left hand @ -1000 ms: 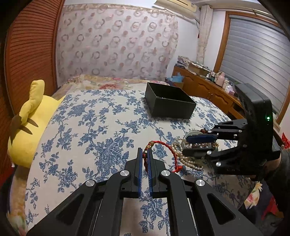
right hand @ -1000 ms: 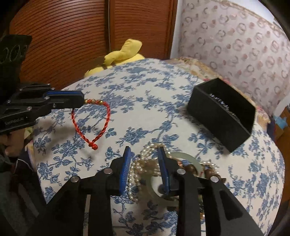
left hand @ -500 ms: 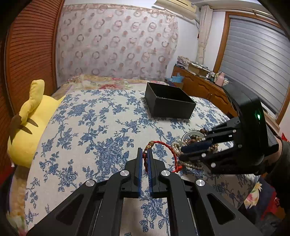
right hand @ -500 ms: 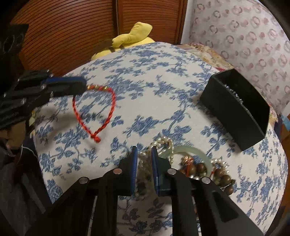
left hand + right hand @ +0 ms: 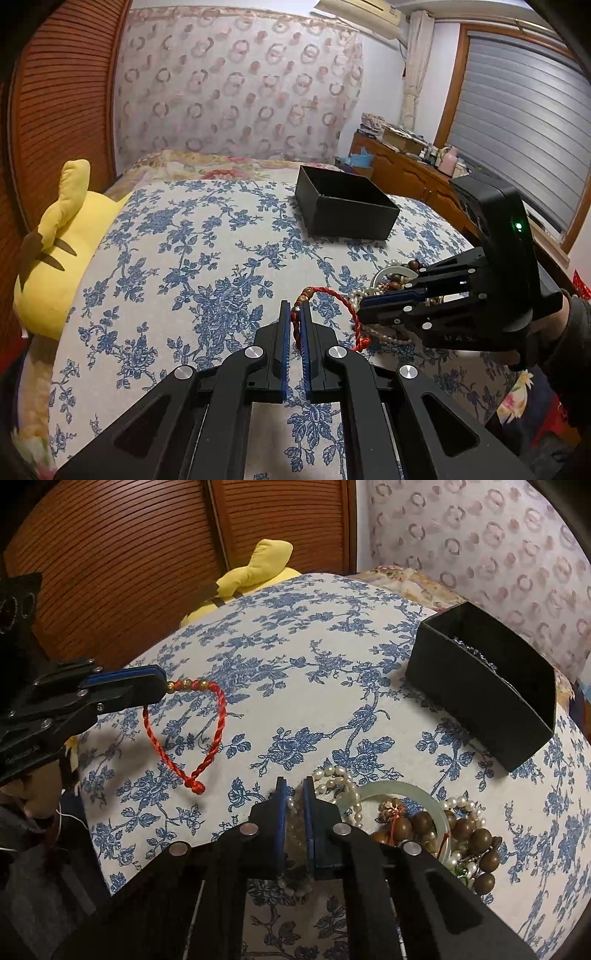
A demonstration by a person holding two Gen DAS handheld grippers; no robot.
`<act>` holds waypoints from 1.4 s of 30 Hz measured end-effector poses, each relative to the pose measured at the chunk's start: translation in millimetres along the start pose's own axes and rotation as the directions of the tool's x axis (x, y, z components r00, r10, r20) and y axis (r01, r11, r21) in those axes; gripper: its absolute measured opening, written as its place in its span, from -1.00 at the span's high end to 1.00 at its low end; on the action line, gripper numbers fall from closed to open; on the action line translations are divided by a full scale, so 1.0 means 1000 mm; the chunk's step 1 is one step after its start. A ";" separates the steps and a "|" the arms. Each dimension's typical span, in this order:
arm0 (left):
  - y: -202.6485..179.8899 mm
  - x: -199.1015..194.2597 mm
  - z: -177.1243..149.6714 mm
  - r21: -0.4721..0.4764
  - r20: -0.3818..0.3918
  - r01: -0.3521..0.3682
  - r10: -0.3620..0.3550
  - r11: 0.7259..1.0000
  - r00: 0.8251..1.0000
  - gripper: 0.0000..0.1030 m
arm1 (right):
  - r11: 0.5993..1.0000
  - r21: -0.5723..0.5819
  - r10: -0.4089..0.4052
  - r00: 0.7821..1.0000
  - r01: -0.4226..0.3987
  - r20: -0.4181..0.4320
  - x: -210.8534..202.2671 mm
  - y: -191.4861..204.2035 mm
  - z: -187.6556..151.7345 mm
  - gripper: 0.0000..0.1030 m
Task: Organize jewelry
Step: 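Grasp the pearl necklace with the right tool while the left tool holds the red bracelet, then lower the red bracelet into the box with the left tool while the right tool drops the pearls in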
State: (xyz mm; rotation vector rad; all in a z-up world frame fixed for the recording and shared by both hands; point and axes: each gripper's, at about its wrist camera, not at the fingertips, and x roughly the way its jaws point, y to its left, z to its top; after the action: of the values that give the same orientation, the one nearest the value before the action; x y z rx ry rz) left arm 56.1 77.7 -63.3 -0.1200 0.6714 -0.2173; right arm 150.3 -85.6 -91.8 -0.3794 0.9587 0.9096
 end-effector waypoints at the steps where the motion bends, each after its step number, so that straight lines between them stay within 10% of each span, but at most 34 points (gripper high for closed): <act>1: 0.001 0.000 -0.001 -0.001 0.000 0.000 0.000 1.000 1.000 0.92 | 1.000 0.002 0.007 1.000 -0.007 0.010 -0.002 0.001 -0.001 0.99; 10: 0.004 0.002 -0.001 -0.009 0.000 -0.001 0.001 1.000 1.000 0.92 | 0.999 -0.012 -0.032 0.997 0.033 0.068 -0.026 0.001 0.002 0.99; 26: 0.013 0.000 0.000 -0.018 0.006 -0.007 0.007 1.000 1.000 0.92 | 0.996 -0.074 -0.050 0.996 0.045 -0.071 0.009 0.014 0.004 0.56; 31: 0.013 -0.001 0.000 -0.017 0.008 -0.003 0.003 1.000 1.000 0.92 | 0.994 -0.099 -0.059 0.996 0.051 -0.074 0.011 0.022 0.005 0.87; 42: 0.014 -0.002 0.012 -0.005 0.028 -0.013 0.013 1.000 1.000 0.92 | 0.997 -0.026 -0.067 0.992 0.070 0.104 -0.041 0.009 0.007 0.88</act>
State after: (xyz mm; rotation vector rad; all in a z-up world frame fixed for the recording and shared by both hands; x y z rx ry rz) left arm 64.0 92.3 -55.2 -0.1232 0.6443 -0.2012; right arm 136.0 -96.0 -53.3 -0.3853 0.8337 0.8734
